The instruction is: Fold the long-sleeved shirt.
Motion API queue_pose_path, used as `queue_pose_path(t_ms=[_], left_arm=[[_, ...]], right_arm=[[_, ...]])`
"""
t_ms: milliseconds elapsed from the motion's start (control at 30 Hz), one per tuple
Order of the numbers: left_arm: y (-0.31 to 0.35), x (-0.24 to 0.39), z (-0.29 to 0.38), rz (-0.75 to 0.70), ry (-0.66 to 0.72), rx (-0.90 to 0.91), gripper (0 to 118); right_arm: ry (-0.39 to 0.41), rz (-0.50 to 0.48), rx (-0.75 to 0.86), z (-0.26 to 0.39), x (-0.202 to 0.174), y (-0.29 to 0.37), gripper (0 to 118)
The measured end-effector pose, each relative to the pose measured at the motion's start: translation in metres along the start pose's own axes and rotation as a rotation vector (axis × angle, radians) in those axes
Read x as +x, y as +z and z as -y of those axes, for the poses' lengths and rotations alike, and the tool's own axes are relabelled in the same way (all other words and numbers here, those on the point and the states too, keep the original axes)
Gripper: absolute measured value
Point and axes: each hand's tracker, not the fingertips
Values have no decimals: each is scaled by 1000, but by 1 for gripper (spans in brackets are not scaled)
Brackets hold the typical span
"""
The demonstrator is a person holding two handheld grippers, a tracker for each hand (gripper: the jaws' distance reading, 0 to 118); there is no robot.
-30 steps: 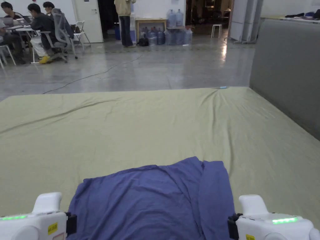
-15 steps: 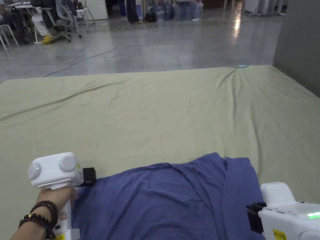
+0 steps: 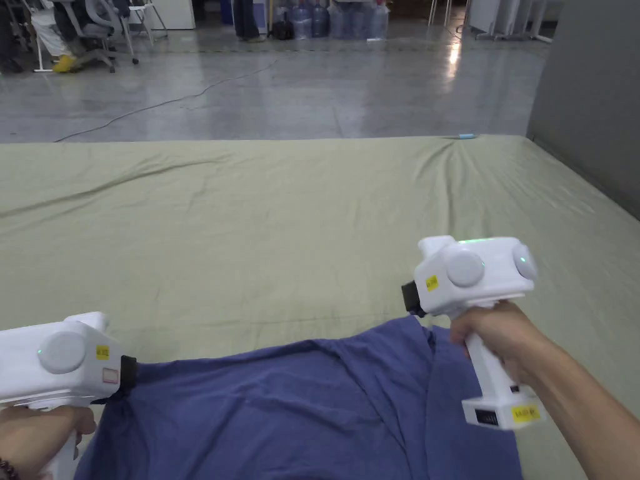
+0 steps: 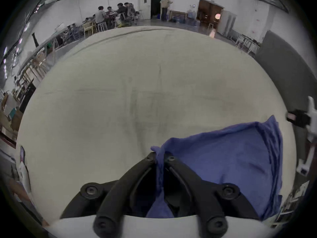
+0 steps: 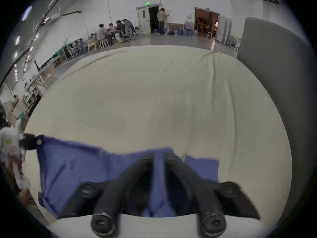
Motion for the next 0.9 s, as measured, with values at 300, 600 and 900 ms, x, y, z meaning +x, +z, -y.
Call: queue_pose_path(t_ms=[300,600,900], left_arm=[[5,-2,3,35,21,16,0],[2,2,4,26,17,10,0],[102,8,-31,105,65,165,0]], right_arm=[[-6,-10,-285,-16,0,-83,60],[100,18,-287,-7,-27,-56,3],[97,-35,1,-66,-11,106,3]])
